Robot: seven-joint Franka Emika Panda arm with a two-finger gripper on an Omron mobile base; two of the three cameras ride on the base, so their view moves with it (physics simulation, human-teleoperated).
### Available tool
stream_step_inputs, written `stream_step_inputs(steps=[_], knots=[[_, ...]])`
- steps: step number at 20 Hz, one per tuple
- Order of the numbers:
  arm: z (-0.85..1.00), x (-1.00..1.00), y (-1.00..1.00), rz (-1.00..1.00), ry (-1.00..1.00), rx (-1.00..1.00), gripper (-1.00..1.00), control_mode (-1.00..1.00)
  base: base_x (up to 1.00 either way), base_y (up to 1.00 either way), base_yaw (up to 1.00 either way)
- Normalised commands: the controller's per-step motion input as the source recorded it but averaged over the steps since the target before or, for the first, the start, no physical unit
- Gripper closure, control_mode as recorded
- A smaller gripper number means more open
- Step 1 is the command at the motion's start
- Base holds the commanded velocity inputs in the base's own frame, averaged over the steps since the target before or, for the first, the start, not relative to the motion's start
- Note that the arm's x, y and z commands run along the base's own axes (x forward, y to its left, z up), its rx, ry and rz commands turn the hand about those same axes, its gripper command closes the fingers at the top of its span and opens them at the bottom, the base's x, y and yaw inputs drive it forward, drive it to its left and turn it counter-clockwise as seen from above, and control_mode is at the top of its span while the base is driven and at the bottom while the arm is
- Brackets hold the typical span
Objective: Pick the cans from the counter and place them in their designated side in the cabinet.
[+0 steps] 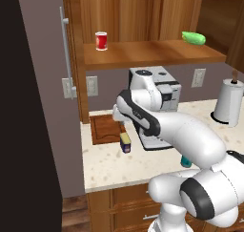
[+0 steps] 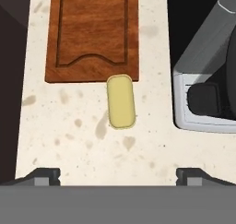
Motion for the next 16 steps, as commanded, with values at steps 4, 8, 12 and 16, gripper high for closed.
stream_step_inputs(steps=[4,8,12,16], knots=[[-0.21,0.03,0.0,0.0,0.0,-0.03,-1.0,-1.0,0.0,0.0,0.0],[-0.21,0.03,0.0,0.0,0.0,-0.04,-1.0,-1.0,0.0,0.0,0.0],[-0.15,0.01,0.0,0.02,0.0,0.0,-1.0,-1.0,0.0,0.0,0.0],[-0.15,0.04,0.0,0.03,0.0,0.0,-1.0,-1.0,0.0,0.0,0.0]])
